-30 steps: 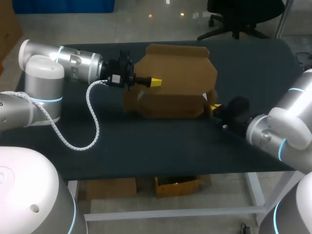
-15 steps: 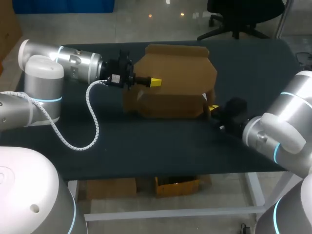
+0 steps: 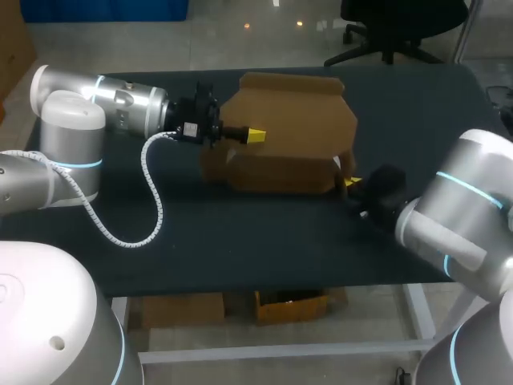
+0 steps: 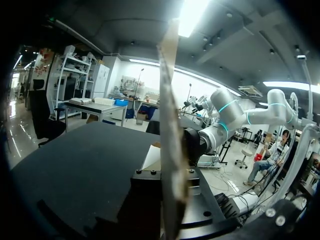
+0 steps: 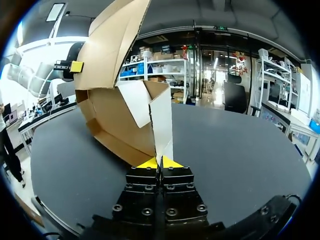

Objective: Assemble the packaging by folding the flat box into shape, placing the metal phone stand inside, and closing the box properly

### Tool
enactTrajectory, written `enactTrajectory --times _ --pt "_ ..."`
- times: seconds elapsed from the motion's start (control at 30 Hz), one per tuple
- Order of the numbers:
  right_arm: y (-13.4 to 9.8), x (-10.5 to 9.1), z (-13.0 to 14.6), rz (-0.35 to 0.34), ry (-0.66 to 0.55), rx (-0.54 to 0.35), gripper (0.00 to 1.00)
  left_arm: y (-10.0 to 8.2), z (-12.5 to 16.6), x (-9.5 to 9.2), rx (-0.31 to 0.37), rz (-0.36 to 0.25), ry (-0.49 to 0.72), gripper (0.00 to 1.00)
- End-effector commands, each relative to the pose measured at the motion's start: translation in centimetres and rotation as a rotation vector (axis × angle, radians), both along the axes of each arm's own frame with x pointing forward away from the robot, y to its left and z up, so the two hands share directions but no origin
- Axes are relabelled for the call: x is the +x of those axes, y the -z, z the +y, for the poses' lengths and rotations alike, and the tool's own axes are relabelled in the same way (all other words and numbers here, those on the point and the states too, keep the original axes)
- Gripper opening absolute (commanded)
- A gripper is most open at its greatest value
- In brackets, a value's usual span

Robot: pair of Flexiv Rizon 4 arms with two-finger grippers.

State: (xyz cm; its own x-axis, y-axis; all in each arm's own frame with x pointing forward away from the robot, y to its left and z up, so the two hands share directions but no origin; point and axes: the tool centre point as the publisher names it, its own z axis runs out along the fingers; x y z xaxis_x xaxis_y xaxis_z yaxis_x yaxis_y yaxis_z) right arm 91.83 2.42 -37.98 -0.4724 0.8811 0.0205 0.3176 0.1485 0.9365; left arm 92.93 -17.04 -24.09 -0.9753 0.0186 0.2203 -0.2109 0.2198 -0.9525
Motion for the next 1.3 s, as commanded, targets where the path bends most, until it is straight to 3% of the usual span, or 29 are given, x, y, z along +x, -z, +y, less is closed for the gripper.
enactTrajectory --times 0.03,0.6,1.13,1.17,1.3 --pt "0.1 -0.1 0.8 -0.043 0.302 -0.099 0.0 0.2 -0.1 0.1 0.0 0.001 0.003 0.0" --pt "-0.8 -0.4 1.8 -0.037 0.436 -0.176 0.0 0.2 -0.1 0.1 0.0 0.001 0.003 0.0" --pt "-1.0 -1.0 2.8 -0.011 0.457 -0.171 0.0 0.2 -0.1 0.1 0.0 0.001 0.003 0.0" --pt "-1.0 -1.0 2.8 -0.012 0.457 -0.171 0.31 0.2 -0.1 0.1 0.0 0.001 0.003 0.0" --pt "-1.2 -1.1 2.9 -0.015 0.456 -0.17 0.36 0.2 -0.1 0.1 0.0 0.001 0.003 0.0"
